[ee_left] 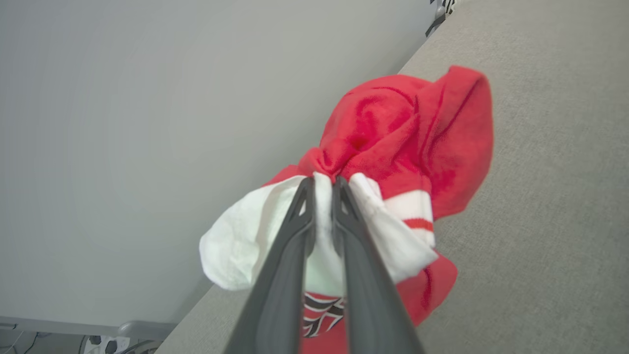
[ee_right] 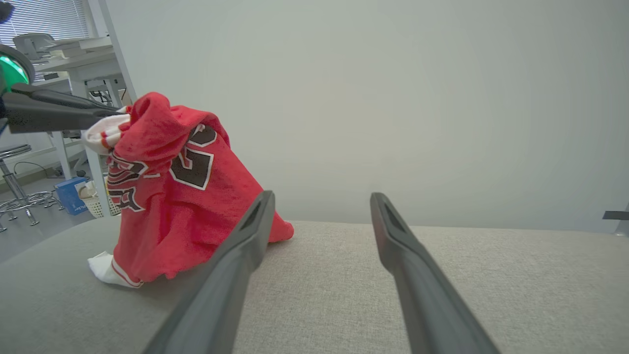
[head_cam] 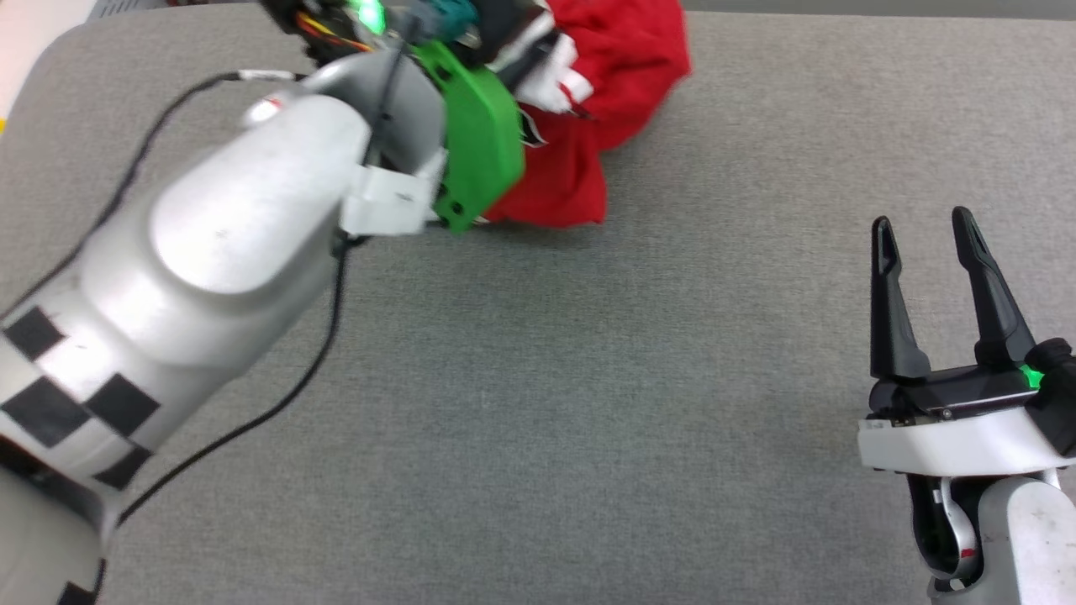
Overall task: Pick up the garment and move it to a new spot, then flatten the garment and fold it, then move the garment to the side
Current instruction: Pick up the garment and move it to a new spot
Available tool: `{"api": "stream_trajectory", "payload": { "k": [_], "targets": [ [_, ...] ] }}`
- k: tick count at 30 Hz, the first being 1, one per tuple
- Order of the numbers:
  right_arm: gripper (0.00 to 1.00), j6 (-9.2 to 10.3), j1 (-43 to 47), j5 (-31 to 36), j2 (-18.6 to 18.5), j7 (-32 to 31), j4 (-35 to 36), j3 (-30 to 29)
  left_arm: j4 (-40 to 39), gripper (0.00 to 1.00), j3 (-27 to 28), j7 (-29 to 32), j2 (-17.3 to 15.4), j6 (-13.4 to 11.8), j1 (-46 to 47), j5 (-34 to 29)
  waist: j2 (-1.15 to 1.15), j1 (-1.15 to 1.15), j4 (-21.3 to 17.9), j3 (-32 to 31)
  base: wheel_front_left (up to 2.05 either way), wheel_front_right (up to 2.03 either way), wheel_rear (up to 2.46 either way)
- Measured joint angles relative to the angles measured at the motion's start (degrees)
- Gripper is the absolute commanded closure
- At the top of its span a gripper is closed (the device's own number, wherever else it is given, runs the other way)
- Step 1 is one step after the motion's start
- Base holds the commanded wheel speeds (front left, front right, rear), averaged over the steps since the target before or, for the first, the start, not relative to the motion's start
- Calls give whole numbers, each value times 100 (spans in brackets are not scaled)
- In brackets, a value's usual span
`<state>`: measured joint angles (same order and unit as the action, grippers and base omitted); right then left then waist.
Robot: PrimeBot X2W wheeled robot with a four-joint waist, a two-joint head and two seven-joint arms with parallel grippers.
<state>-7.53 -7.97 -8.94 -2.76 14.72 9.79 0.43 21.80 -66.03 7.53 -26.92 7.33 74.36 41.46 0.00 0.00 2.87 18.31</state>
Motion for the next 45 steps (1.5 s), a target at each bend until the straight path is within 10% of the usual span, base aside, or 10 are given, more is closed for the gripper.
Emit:
{"api": "stream_trajectory", "payload": {
  "k": [12, 25, 26, 27, 37, 45],
  "targets": [
    [0, 0, 1, -205, -2, 1, 8, -436, 417, 100, -719, -70, 1826, 0, -689, -321, 0, 0, -757, 150, 0, 0, 0],
    [0, 0, -7, -252, -2, 0, -44, -431, -14, 100, -747, 935, 2237, 0, -2622, -1281, 0, 0, -1005, 382, 0, 0, 0],
    [0, 0, -7, -252, -2, 1, -54, -432, -15, 71, -749, 867, 2252, 0, -2629, -1277, 0, 0, -993, 371, 0, 0, 0],
    [0, 0, -7, -250, -2, 0, -68, -432, -8, 0, -747, 739, 2271, 0, -2625, -1261, 0, 0, -976, 349, 0, 0, 0],
    [0, 0, 296, -165, -2, 0, -171, -450, 699, 0, -487, -1661, 2360, -16, -2182, -887, 0, 0, -732, -147, 0, 0, 0],
    [0, 0, 569, -32, -2, 0, -199, -381, 837, 0, 625, -2219, 2043, -822, -2451, -896, 0, 0, -445, -616, 0, 0, 0]
  ]
}}
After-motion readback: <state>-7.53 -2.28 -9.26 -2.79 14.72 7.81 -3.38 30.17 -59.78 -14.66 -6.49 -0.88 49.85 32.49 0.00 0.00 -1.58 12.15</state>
